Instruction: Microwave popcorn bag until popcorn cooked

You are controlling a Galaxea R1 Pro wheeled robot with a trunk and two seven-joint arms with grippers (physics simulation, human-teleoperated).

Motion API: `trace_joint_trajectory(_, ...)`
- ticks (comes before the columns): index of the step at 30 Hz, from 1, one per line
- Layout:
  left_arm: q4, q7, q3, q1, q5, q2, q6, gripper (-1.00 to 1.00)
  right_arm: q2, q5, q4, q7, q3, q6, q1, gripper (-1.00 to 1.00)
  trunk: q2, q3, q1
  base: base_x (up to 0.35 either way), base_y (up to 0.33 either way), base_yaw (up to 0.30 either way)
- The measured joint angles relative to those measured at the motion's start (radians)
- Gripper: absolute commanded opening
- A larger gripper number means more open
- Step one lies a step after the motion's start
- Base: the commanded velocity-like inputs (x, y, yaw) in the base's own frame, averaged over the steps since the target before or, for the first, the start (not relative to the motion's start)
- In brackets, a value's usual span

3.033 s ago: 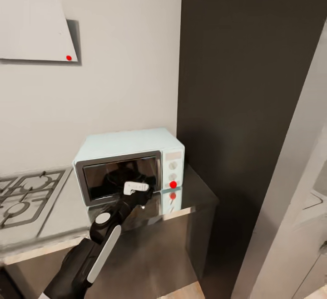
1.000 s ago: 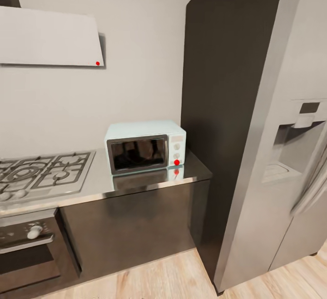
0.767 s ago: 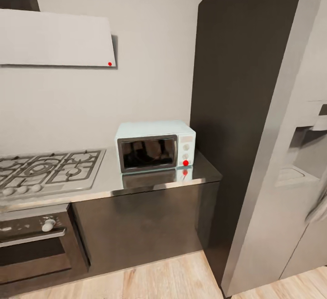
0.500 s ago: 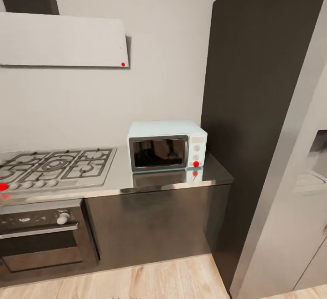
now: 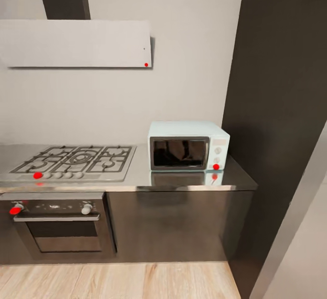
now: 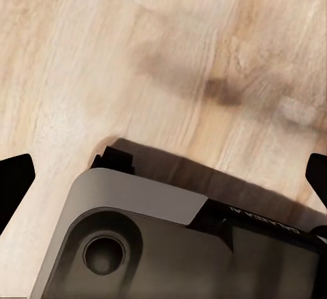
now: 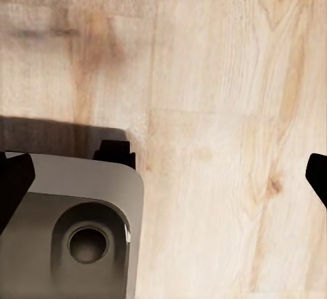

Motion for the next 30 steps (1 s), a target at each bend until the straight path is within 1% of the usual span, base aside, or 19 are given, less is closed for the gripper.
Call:
trace_joint_trajectory(4, 0.0, 0.0, 0.0, 0.0, 0.0, 0.0, 0.0, 1.0, 0.001, -0.001, 0.0, 0.0, 0.0, 0.001, 0.0, 1.0, 0.0, 0.0, 0.0, 0.0, 0.0, 0.162)
trace_joint_trajectory(19, 0.0, 0.0, 0.0, 0.0, 0.001, 0.0, 0.003, 1.0, 0.0, -0.002, 0.0, -0.01, 0.0, 0.0, 0.0, 1.0, 0.0, 0.0, 0.0, 0.004, -0.001, 0.005)
trace_joint_trajectory(23, -0.001, -0.001, -0.003, 0.0, -0.007, -0.001, 0.005, 1.0, 0.0, -0.002, 0.0, -0.01, 0.0, 0.0, 0.0, 1.0, 0.0, 0.0, 0.0, 0.112, -0.172, 0.0)
trace_joint_trajectory(30, -0.001, -0.002, -0.003, 0.0, -0.008, -0.002, 0.005, 1.0, -0.002, -0.002, 0.0, -0.01, -0.002, 0.0, 0.0, 1.0, 0.0, 0.0, 0.0, 0.137, -0.24, 0.0)
